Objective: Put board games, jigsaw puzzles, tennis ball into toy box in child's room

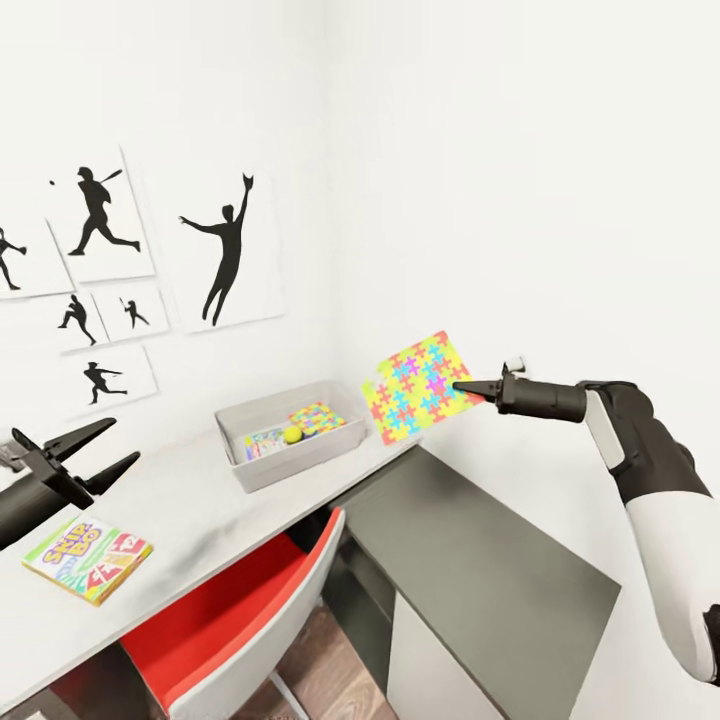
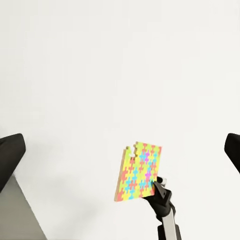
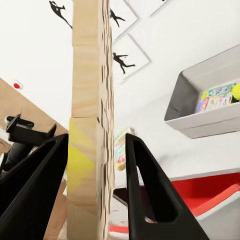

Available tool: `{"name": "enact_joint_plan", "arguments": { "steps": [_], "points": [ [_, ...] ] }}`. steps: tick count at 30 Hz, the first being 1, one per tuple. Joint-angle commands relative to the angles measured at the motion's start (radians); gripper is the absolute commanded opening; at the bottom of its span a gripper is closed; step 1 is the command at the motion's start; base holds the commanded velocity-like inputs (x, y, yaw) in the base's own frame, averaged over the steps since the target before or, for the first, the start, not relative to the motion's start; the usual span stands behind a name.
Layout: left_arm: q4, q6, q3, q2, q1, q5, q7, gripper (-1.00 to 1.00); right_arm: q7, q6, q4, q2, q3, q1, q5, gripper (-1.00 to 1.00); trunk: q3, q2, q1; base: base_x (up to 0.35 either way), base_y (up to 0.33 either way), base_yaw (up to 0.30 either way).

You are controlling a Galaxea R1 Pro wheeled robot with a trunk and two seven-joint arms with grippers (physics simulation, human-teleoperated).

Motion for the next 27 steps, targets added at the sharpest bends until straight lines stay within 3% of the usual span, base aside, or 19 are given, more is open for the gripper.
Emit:
{"name": "enact_joint_plan", "arguments": {
  "steps": [1, 6, 11, 16, 27],
  "points": [
    [0.002, 0.003, 0.002, 0.0, -0.001, -0.01, -0.009, 1.0, 0.003, 0.005, 0.0, 0.0, 0.002, -0.001, 0.0, -1.0, -0.002, -0.002, 0.001, 0.0, 0.0, 0.297],
    [0.001, 0.004, 0.006, 0.0, 0.0, -0.03, 0.046, 1.0, 0.0, 0.005, 0.004, -0.001, 0.016, -0.001, 0.0, -1.0, -0.002, -0.002, 0.001, 0.0, 0.0, 0.298],
    [-0.008, 0.008, -0.037, 0.0, -0.008, -0.037, 0.065, 1.0, 0.0, 0.005, 0.008, -0.001, 0.016, -0.003, -0.001, -1.0, -0.002, -0.002, 0.001, 0.0, 0.0, 0.298],
    [-0.008, 0.007, -0.057, -0.001, -0.004, -0.038, 0.013, 1.0, -0.001, 0.005, 0.019, -0.001, 0.016, -0.005, 0.0, -1.0, -0.002, -0.002, 0.001, 0.0, 0.0, 0.298],
    [0.005, -0.001, -0.041, -0.008, 0.022, -0.043, 0.001, 1.0, -0.003, 0.005, 0.032, 0.0, 0.016, -0.006, 0.0, -1.0, -0.002, -0.002, 0.001, 0.0, 0.0, 0.298]
  ]
}}
